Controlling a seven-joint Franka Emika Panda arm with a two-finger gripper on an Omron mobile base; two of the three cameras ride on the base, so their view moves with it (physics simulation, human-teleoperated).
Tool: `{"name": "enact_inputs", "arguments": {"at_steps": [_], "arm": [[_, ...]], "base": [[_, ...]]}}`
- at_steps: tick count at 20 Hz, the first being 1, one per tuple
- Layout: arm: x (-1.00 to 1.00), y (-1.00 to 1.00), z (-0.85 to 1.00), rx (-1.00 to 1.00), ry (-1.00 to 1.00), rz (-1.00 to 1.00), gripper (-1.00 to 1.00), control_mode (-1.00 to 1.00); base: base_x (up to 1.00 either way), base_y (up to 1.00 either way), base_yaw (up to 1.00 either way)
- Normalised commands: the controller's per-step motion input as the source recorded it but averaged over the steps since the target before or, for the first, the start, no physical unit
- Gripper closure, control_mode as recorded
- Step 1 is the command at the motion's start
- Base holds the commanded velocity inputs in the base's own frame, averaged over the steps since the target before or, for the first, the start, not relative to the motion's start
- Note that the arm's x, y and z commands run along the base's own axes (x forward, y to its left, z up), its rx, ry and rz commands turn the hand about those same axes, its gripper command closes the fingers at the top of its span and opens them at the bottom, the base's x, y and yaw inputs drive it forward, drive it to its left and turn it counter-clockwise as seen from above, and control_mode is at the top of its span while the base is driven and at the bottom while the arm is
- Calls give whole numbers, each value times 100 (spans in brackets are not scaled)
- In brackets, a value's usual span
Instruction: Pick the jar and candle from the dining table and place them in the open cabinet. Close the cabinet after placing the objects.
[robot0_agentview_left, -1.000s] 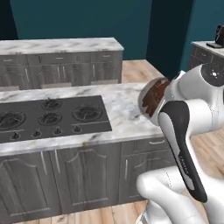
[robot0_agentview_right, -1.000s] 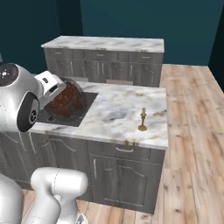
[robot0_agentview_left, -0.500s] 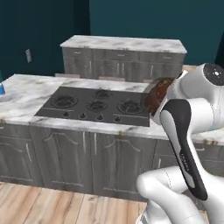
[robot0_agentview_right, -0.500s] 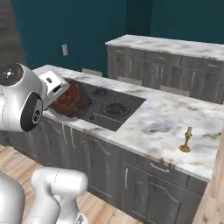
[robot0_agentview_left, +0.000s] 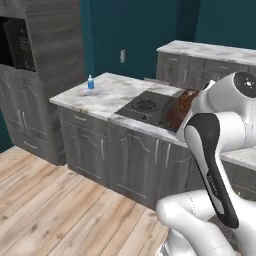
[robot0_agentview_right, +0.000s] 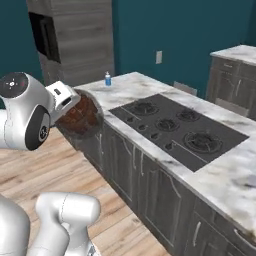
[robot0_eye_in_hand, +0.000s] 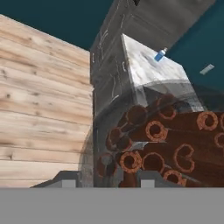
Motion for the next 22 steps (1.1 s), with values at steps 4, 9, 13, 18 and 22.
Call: {"name": "enact_inputs", "arguments": {"at_steps": [4, 9, 13, 18, 22], "arm": [[0, 0, 0, 0, 0, 0, 100, 100], [0, 0, 0, 0, 0, 0, 100, 100], [0, 0, 0, 0, 0, 0, 100, 100], [0, 0, 0, 0, 0, 0, 100, 100], [0, 0, 0, 0, 0, 0, 100, 100]], "base": [[-13, 72, 67], [-33, 79, 75], [-2, 46, 90], [0, 32, 87], [0, -1, 76]]}}
